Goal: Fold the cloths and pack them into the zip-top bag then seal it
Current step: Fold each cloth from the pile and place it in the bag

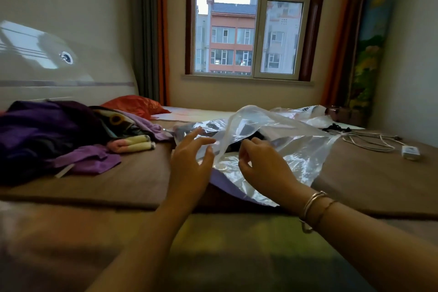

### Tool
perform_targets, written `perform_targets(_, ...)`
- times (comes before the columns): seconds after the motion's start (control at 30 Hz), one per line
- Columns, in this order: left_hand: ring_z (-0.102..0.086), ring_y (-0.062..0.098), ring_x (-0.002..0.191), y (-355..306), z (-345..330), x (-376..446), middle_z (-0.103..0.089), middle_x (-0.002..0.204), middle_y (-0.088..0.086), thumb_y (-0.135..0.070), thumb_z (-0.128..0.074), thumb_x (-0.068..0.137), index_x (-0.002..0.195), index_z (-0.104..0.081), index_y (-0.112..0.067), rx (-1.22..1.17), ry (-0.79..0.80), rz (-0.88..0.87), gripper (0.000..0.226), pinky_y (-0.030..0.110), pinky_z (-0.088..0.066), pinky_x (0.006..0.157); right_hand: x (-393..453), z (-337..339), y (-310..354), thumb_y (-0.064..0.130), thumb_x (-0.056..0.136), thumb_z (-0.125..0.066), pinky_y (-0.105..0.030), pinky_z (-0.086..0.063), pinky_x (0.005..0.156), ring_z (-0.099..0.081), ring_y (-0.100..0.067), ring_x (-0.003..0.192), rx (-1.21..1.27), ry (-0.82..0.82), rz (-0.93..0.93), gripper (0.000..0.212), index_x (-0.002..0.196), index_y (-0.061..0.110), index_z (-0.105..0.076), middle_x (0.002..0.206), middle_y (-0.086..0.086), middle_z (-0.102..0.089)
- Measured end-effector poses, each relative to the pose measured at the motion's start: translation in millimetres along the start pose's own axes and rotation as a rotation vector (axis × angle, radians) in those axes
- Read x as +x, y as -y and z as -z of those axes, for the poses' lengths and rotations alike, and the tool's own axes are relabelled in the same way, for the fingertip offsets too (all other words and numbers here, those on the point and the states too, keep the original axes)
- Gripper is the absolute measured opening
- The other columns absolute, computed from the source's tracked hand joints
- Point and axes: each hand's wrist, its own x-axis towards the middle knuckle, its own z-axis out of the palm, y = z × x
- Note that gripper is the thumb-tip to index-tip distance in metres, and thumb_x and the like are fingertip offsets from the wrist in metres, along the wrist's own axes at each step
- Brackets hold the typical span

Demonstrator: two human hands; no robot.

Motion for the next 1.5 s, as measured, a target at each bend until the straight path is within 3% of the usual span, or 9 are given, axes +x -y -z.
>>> perform_targets(0.13, -0.046, 0.004, 0.119, 17.8, 37.4, -29.4, -0.057, 0.123, -0.006, -0.007, -0.053, 0.093, 0.107, -0.069, -0.013, -0.049, -0.133, 0.193, 0.022, -0.003, -0.027, 0.087, -9.1, -14.2, 48.2, 0.014, 0.087, -0.054, -0.033, -0.043, 0.067, -0.051, -0.022, 0.079, 0.098, 0.052, 0.062, 0.006, 0.088, 0.008, -0.056, 0.09, -0.007, -0.056)
perform_targets(0.2, -0.051, 0.01, 0.117, 36.9, 58.6, -44.0, -0.058, 0.117, -0.009, -0.008, -0.05, 0.094, 0.107, -0.068, -0.016, -0.094, -0.19, 0.296, 0.024, 0.005, -0.035, 0.087, -7.3, -29.3, 68.8, 0.015, 0.088, -0.054, -0.033, -0.043, 0.066, -0.052, -0.022, 0.078, 0.132, 0.097, 0.077, 0.008, 0.094, 0.009, -0.055, 0.091, -0.006, -0.055)
perform_targets(0.3, -0.059, 0.032, 0.097, 71.0, 88.9, -59.4, -0.064, 0.109, 0.003, -0.012, -0.046, 0.097, 0.109, -0.066, -0.021, -0.177, -0.25, 0.477, 0.025, 0.041, -0.051, 0.082, 4.7, -58.0, 94.4, 0.018, 0.09, -0.051, -0.037, -0.051, 0.072, -0.056, -0.021, 0.082, 0.165, 0.174, 0.1, 0.013, 0.102, 0.012, -0.053, 0.1, -0.005, -0.056)
perform_targets(0.4, -0.044, 0.016, 0.051, 93.6, 114.8, -52.3, -0.058, 0.077, 0.001, -0.013, -0.044, 0.099, 0.114, -0.063, -0.02, -0.159, -0.292, 0.615, 0.026, 0.025, -0.037, 0.042, 23.1, -96.7, 117.7, 0.018, 0.091, -0.049, -0.036, -0.052, 0.072, -0.056, -0.02, 0.083, 0.176, 0.213, 0.106, 0.017, 0.106, 0.014, -0.053, 0.102, -0.003, -0.055)
perform_targets(0.7, -0.05, -0.002, 0.074, 147.8, 162.9, -34.5, -0.057, 0.099, -0.009, -0.01, -0.045, 0.097, 0.119, -0.059, -0.019, 0.047, -0.295, 0.671, 0.028, 0.013, -0.036, 0.059, 85.3, -237.8, 179.1, 0.025, 0.099, -0.042, -0.025, -0.032, 0.098, -0.043, -0.022, 0.125, 0.477, 0.567, 0.071, 0.035, 0.131, 0.016, -0.053, 0.142, -0.005, -0.041)
perform_targets(0.83, -0.057, 0.014, 0.101, 170.5, 172.3, -29.7, -0.063, 0.109, -0.001, -0.009, -0.048, 0.094, 0.109, -0.064, -0.019, 0.0, -0.338, 0.708, 0.024, 0.024, -0.043, 0.08, 119.2, -277.9, 194.1, 0.036, 0.102, -0.036, -0.034, -0.021, 0.112, -0.026, -0.028, 0.139, 0.47, 0.658, 0.051, 0.042, 0.137, 0.019, -0.05, 0.151, -0.011, -0.032)
perform_targets(0.93, -0.057, 0.009, 0.095, 176.6, 171.7, -28.9, -0.063, 0.109, -0.003, -0.008, -0.047, 0.094, 0.107, -0.064, -0.022, 0.02, -0.34, 0.732, 0.026, 0.023, -0.042, 0.076, 137.4, -294.2, 198.9, 0.045, 0.102, -0.026, -0.043, -0.006, 0.117, -0.005, -0.025, 0.147, 0.349, 0.762, 0.062, 0.049, 0.146, 0.027, -0.036, 0.16, -0.006, -0.013)
perform_targets(1.3, -0.051, 0.009, 0.069, 158.4, 153.0, -37.0, -0.064, 0.103, -0.004, -0.011, -0.049, 0.094, 0.105, -0.06, -0.029, 0.049, -0.276, 0.72, 0.023, 0.018, -0.037, 0.052, 122.1, -259.0, 173.9, 0.038, 0.104, -0.012, -0.047, 0.002, 0.117, -0.033, -0.022, 0.137, 0.054, 0.848, 0.228, 0.053, 0.129, 0.015, -0.053, 0.141, -0.008, -0.048)
perform_targets(1.5, -0.057, 0.02, 0.103, 150.4, 148.8, -46.0, -0.059, 0.117, 0.0, -0.015, -0.051, 0.093, 0.118, -0.058, -0.027, 0.179, -0.251, 0.634, 0.029, 0.035, -0.051, 0.087, 64.6, -193.9, 131.2, 0.038, 0.104, -0.016, -0.04, 0.001, 0.119, -0.028, -0.008, 0.14, 0.116, 0.814, 0.234, 0.047, 0.135, 0.027, -0.05, 0.146, 0.002, -0.043)
